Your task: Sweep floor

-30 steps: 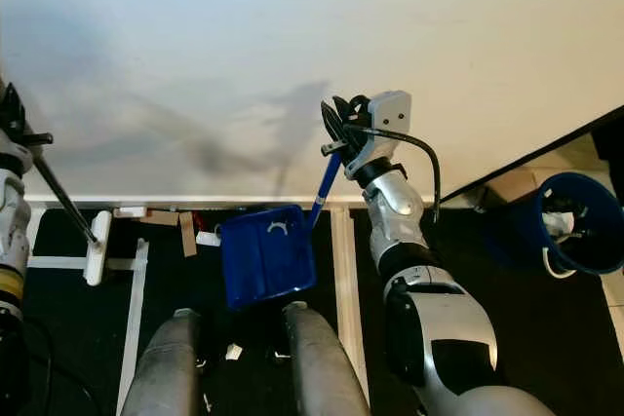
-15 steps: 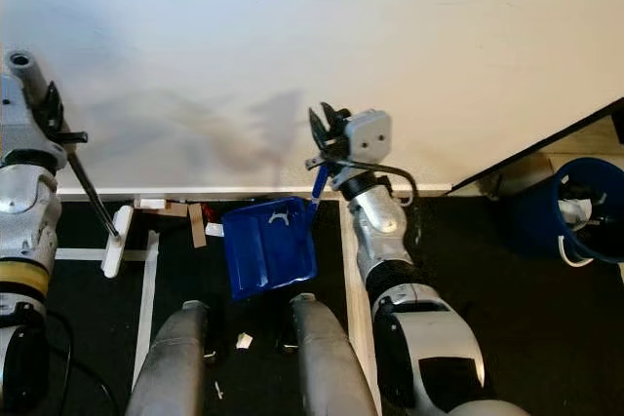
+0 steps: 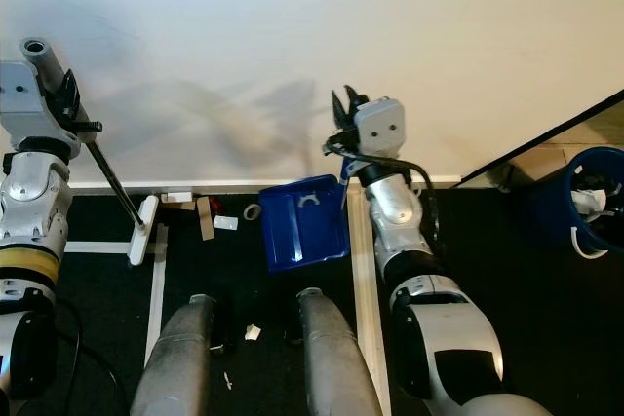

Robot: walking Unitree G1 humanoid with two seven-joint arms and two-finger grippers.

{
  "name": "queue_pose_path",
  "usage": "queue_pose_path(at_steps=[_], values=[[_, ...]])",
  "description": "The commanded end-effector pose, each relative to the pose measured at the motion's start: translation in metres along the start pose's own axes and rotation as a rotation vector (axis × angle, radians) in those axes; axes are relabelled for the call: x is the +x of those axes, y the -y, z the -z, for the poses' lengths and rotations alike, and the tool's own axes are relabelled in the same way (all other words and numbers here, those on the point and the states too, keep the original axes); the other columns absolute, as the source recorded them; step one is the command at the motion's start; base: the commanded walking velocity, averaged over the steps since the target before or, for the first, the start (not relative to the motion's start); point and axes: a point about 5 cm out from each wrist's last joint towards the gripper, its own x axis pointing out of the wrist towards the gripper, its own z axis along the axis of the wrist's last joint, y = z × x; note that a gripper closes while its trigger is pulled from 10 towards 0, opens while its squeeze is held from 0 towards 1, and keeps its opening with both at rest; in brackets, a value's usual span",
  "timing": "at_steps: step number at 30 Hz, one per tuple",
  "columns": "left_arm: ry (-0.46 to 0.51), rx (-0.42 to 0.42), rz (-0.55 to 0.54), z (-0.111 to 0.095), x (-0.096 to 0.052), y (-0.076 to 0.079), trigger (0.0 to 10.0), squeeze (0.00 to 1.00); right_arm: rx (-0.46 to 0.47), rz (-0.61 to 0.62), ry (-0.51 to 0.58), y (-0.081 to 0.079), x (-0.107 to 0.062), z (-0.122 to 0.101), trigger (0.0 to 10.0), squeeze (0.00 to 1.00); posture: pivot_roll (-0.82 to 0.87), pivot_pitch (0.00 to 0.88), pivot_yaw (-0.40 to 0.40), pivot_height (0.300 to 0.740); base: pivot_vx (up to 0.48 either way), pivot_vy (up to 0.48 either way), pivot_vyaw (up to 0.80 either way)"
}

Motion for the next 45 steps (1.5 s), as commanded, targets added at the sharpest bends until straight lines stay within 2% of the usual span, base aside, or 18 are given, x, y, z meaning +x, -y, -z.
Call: queue_pose_path(at_steps=[1,3,8,12,13,16,17,18,20,24,29,32,34,36,38,40,43,45], values=[[-0.003,-0.007,-0.009,0.004,-0.003,-0.004,10.0,0.0,-0.081,0.027,0.08,0.015,0.005,-0.013,10.0,0.0,0.05,0.355,-0.044,0.74,0.0,0.0,0.0],[-0.016,-0.006,-0.001,0.006,-0.003,-0.003,10.0,0.0,-0.091,0.009,0.042,0.012,0.003,-0.008,10.0,0.0,0.05,0.345,-0.045,0.74,0.0,0.0,0.0],[-0.039,-0.012,0.014,0.011,-0.004,0.002,10.0,0.0,-0.072,-0.055,0.019,-0.011,-0.001,-0.001,10.0,0.0,0.05,0.339,-0.045,0.74,0.0,0.0,0.0],[-0.051,-0.017,0.02,0.015,-0.005,0.007,10.0,0.0,-0.046,-0.109,-0.018,-0.044,-0.006,0.006,10.0,0.0,0.05,0.345,-0.046,0.74,0.0,0.0,0.0],[-0.051,-0.017,0.02,0.015,-0.005,0.007,10.0,0.0,-0.046,-0.109,-0.018,-0.044,-0.006,0.006,10.0,0.0,0.05,0.345,-0.046,0.74,0.0,0.0,0.0],[-0.059,-0.023,0.027,0.016,-0.004,0.011,10.0,0.0,-0.031,-0.138,-0.057,-0.062,-0.006,0.01,10.0,0.0,0.04,0.339,-0.046,0.74,0.0,0.0,0.0],[-0.066,-0.027,0.033,0.017,-0.003,0.015,10.0,0.0,0.018,-0.145,-0.112,-0.079,-0.003,0.013,10.0,0.0,0.02,0.346,-0.045,0.74,0.0,0.0,0.0],[-0.066,-0.027,0.033,0.017,-0.003,0.015,10.0,0.0,0.018,-0.145,-0.112,-0.079,-0.003,0.013,10.0,0.0,0.02,0.346,-0.045,0.74,0.0,0.0,0.0],[-0.065,-0.036,0.042,0.014,0.001,0.02,10.0,0.0,0.071,-0.122,-0.149,-0.097,0.011,0.006,10.0,0.0,0.02,0.335,-0.044,0.74,0.0,0.0,0.0],[-0.064,-0.037,0.043,0.013,0.001,0.021,10.0,0.0,0.075,-0.117,-0.149,-0.1,0.013,0.004,10.0,0.0,0.02,0.332,-0.043,0.74,0.0,0.0,0.0],[-0.086,-0.044,0.086,0.016,0.003,0.038,10.0,0.0,0.071,-0.093,-0.13,-0.105,0.019,-0.002,10.0,0.0,0.03,0.316,-0.044,0.74,0.0,0.0,0.0],[-0.147,-0.069,0.14,0.029,-0.005,0.069,10.0,0.0,0.055,-0.068,-0.163,-0.096,0.011,0.007,10.0,0.0,0.03,0.306,-0.049,0.74,0.0,0.0,0.0],[-0.165,-0.08,0.145,0.032,-0.008,0.077,10.0,0.0,0.052,-0.061,-0.175,-0.093,0.008,0.01,10.0,0.0,0.03,0.306,-0.049,0.74,0.0,0.0,0.0],[-0.196,-0.139,0.151,0.035,-0.015,0.105,10.0,0.0,0.046,-0.041,-0.199,-0.083,0.002,0.016,10.0,0.0,0.04,0.319,-0.049,0.74,0.0,0.0,0.0],[-0.214,-0.248,0.174,0.031,-0.02,0.138,10.0,0.0,0.047,0.0,-0.219,-0.071,-0.003,0.021,10.0,0.0,0.04,0.319,-0.048,0.74,0.0,0.0,0.0],[-0.214,-0.248,0.174,0.031,-0.02,0.138,10.0,0.0,0.047,0.0,-0.219,-0.071,-0.003,0.021,10.0,0.0,0.04,0.319,-0.048,0.74,0.0,0.0,0.0],[-0.193,-0.445,0.275,0.001,-0.029,0.202,10.0,0.0,0.058,0.12,-0.277,-0.04,-0.012,0.032,10.0,0.0,0.04,0.342,-0.044,0.74,0.0,0.0,0.0],[-0.167,-0.543,0.32,-0.021,-0.032,0.228,10.0,0.0,0.059,0.171,-0.301,-0.025,-0.018,0.037,10.0,0.0,0.04,0.332,-0.042,0.74,0.0,0.0,0.0]])
